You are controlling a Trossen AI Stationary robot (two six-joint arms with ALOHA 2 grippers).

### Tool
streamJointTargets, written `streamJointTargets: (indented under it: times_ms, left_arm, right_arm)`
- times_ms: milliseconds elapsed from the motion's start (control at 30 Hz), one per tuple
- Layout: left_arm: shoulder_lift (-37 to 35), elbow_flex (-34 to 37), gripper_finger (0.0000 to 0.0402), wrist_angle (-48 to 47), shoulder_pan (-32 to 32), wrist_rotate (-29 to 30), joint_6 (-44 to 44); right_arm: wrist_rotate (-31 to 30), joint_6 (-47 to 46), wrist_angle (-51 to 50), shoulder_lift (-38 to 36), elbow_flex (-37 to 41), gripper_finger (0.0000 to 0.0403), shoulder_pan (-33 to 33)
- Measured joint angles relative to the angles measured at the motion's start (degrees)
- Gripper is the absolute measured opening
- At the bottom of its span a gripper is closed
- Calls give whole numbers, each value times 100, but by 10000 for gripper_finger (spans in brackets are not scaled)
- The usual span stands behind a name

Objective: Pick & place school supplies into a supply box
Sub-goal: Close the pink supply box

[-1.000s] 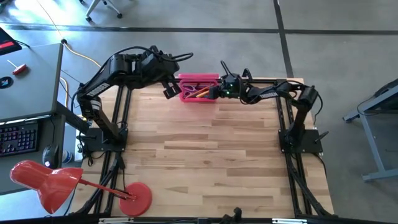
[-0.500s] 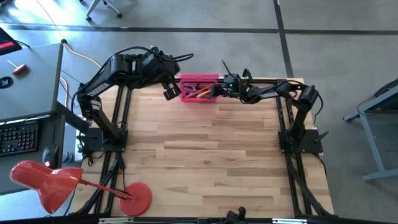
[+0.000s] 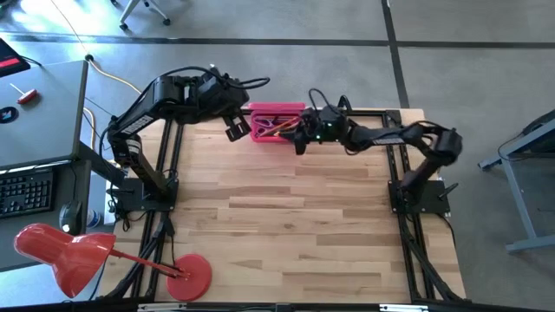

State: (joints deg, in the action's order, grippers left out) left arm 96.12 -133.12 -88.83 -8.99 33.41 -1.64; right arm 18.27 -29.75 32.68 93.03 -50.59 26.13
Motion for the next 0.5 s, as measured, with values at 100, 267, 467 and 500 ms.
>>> streamJointTargets:
  times_ms: [100,267,467,500]
  left_arm:
    - [0,0,83,-138,0,6,-154]
    - [2,0,83,-113,2,-24,-187]
    - [2,0,83,52,2,-24,-183]
    - [2,0,83,79,2,-25,-169]
  right_arm:
    - [-1178,1198,30,-548,-4,71,-178]
    - [-3234,2247,-29,-1108,-35,51,75]
    - [-1935,1468,-961,-661,-996,5,875]
    - [-1759,1470,-1235,-478,-1254,3,932]
